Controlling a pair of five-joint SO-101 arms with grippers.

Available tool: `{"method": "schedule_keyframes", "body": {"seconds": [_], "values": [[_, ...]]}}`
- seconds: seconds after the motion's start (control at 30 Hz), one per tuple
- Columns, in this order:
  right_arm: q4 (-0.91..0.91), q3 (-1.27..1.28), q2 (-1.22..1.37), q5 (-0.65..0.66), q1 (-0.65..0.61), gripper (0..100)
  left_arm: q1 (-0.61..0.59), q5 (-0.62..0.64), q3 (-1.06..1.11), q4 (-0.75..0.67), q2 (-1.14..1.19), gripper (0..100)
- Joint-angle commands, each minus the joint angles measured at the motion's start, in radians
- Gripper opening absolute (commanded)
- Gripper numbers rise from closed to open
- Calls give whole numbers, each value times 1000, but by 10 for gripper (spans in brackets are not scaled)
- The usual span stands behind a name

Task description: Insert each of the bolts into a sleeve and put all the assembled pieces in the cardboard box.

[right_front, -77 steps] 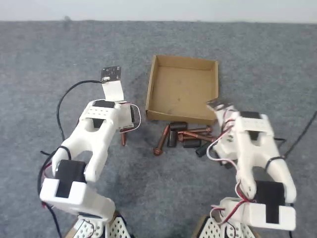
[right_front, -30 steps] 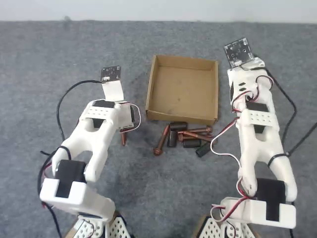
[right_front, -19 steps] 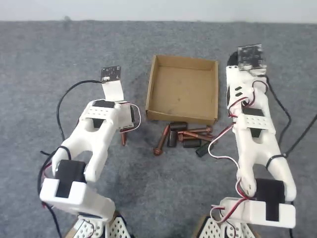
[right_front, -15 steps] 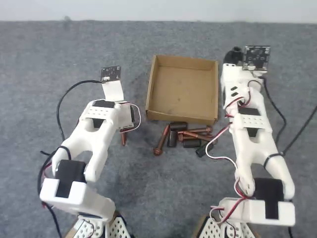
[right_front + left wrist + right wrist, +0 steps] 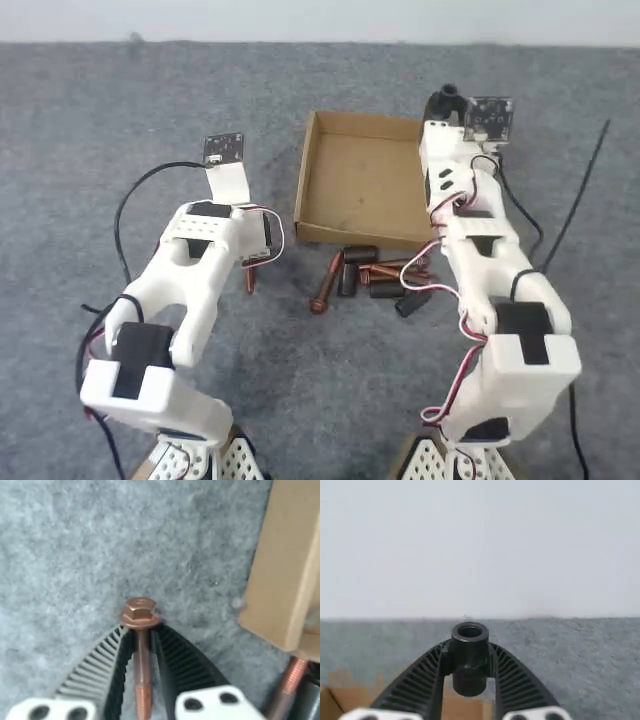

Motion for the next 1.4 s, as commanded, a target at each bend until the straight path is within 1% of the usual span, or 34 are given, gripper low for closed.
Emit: {"method": "schedule_keyframes", "body": {"seconds": [0.0, 0.07, 0.13, 0.27, 0.43, 0.67, 0.8, 0.9, 1.1, 1.2, 1.3, 1.37], "values": [[-205, 71, -73, -109, -30, 6, -2, -8, -5, -18, -68, 10], [-288, 129, -87, -107, -59, 6, -2, -8, -5, -18, -68, 10], [-328, 178, -94, -103, -87, 6, 0, -8, -5, -18, -68, 10], [-387, 281, -101, -34, -137, 6, 0, -8, -5, -20, -66, 10], [-565, 419, -102, 31, -189, 6, 0, -8, -5, -20, -66, 10], [-711, 592, -105, 120, -268, 6, 0, -8, -5, -20, -66, 10], [-785, 700, -140, 126, -297, 6, 0, -8, -4, -18, -66, 10], [-785, 806, -239, 123, -323, 6, 2, -8, -4, -18, -66, 10], [-782, 1010, -435, 123, -421, 6, 2, -8, -4, -18, -66, 10], [-708, 1051, -490, 107, -444, 6, 2, -8, -4, -18, -66, 10], [-596, 1057, -535, 14, -441, 6, 2, -8, -4, -18, -66, 10], [-538, 1059, -565, -14, -449, 6, 2, -8, -4, -18, -66, 10]]}}
